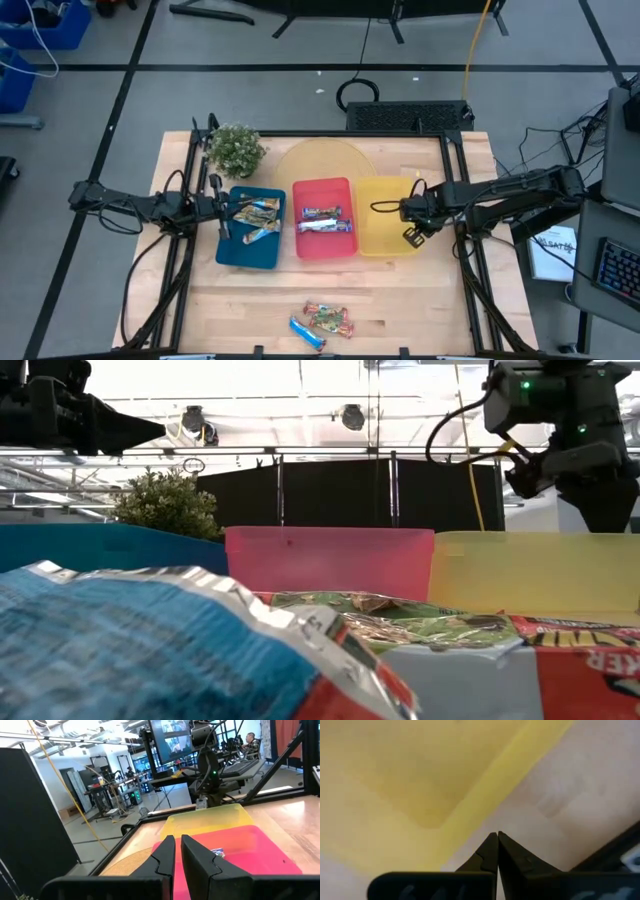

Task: Pick and place Granola Bars by type
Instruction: Put the red granola bar into the yellow bin

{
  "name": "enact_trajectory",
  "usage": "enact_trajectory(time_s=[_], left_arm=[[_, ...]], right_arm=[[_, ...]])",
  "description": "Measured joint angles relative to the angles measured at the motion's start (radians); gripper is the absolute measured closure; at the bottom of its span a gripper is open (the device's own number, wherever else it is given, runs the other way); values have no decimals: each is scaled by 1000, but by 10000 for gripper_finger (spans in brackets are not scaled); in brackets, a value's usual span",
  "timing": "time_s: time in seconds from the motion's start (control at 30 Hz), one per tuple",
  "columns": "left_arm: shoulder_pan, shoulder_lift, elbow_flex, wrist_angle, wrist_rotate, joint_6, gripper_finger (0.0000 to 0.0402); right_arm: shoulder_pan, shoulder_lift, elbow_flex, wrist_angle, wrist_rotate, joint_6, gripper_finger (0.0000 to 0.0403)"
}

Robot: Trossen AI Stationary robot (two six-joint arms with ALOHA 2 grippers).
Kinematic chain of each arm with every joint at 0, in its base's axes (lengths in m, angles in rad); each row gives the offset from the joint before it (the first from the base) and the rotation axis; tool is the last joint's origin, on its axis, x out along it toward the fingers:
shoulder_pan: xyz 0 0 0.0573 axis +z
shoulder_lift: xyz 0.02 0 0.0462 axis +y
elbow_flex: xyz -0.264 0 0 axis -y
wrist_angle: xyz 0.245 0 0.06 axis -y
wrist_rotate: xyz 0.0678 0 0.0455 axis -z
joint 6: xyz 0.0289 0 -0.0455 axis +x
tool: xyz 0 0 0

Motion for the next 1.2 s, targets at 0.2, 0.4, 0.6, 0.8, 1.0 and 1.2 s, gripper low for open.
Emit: enact_trajectory(time_s=[0.2,0.4,0.6,0.8,1.0,1.2], left_arm=[[0,0,0,-1,0,-9,362],[0,0,0,-3,0,-33,362],[0,0,0,-5,1,-38,362],[0,0,0,-6,1,-36,362],[0,0,0,-6,-5,13,362],[0,0,0,-4,-43,18,362]], right_arm=[[9,-19,20,-52,63,2,403],[74,-93,119,-39,130,-7,403],[235,-228,153,329,300,-294,403],[392,-392,31,710,441,-568,403],[523,-481,-103,854,653,-782,403],[458,-600,-127,792,608,-850,403]])
